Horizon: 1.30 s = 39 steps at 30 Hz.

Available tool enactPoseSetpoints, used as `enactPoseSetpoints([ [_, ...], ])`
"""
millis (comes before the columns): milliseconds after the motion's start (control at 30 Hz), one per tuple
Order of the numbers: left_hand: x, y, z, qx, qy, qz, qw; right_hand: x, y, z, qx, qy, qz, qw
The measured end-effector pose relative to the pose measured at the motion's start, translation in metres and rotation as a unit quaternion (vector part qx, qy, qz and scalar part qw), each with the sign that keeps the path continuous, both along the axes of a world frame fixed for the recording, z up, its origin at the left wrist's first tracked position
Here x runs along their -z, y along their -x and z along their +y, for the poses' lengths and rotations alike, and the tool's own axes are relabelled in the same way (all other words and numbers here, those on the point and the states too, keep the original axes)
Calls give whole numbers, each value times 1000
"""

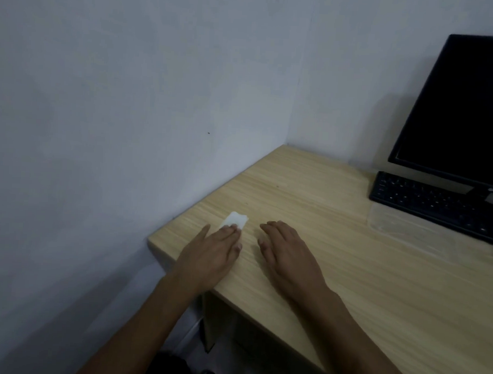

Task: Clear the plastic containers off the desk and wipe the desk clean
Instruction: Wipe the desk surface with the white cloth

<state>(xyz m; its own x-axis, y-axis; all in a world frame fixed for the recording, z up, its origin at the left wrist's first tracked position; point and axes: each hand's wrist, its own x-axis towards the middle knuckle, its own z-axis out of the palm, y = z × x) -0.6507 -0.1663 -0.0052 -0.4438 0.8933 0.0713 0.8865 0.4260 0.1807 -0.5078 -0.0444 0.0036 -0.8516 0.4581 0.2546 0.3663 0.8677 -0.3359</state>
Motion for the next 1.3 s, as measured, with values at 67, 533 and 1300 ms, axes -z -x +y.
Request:
enactPoseSetpoints([
  [67, 1, 0, 7, 9, -17, -2, 1000, 3, 1, 0, 2, 2, 8, 1000],
  [533, -12, 60, 48, -79, 31, 2, 996, 7, 0, 1, -9, -29, 12, 999],
  [1300, -4, 30, 11, -161, -29, -46, 985, 3, -2, -2, -40, -33, 41, 998],
])
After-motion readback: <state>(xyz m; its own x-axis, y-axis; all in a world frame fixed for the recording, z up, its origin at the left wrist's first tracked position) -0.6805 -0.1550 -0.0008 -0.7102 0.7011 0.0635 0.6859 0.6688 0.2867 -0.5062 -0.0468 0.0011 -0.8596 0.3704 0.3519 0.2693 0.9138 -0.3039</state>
